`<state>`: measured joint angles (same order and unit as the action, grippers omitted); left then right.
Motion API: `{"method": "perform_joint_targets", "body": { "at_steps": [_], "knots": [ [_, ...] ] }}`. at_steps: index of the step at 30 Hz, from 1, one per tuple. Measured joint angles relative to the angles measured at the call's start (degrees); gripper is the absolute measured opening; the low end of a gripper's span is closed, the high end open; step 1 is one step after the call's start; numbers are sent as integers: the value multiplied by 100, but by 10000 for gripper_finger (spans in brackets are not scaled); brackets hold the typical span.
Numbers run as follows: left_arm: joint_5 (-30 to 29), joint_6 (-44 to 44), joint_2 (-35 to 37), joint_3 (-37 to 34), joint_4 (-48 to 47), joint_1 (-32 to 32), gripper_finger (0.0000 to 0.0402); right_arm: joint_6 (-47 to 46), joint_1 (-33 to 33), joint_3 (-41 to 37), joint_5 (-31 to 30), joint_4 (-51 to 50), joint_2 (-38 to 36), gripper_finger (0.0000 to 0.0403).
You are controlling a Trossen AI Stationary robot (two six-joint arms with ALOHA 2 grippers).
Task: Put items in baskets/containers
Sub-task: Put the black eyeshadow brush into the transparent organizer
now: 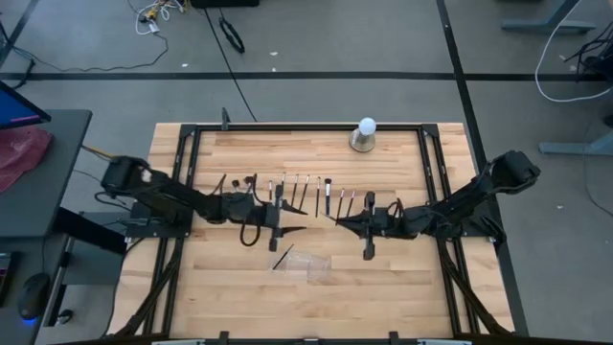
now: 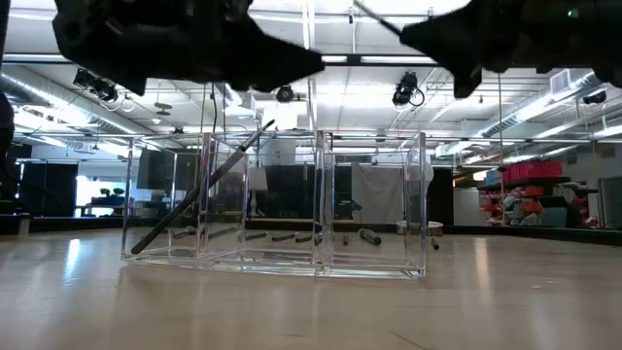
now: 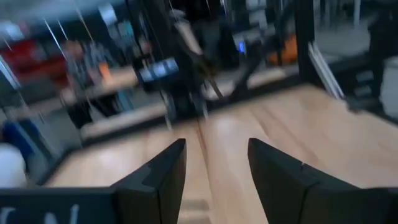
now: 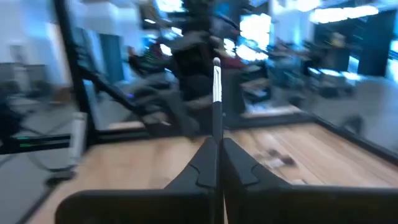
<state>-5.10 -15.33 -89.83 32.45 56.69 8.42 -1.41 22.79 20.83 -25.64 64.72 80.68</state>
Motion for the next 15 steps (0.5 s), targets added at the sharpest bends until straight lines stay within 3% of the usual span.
{"method": "perform_joint_targets", "body": {
  "at_steps": [5, 11, 15],
  "knots": [
    [409, -133, -464, 104, 1413, -155, 179, 203, -4, 242, 370, -19, 90, 2],
    [1625, 420, -675, 555, 1363, -363, 199, 554, -6, 605, 439, -75, 457, 2],
    [1819, 445, -725, 748, 1373, -324, 211, 534, -11, 674, 440, -87, 541, 2]
  ]
}}
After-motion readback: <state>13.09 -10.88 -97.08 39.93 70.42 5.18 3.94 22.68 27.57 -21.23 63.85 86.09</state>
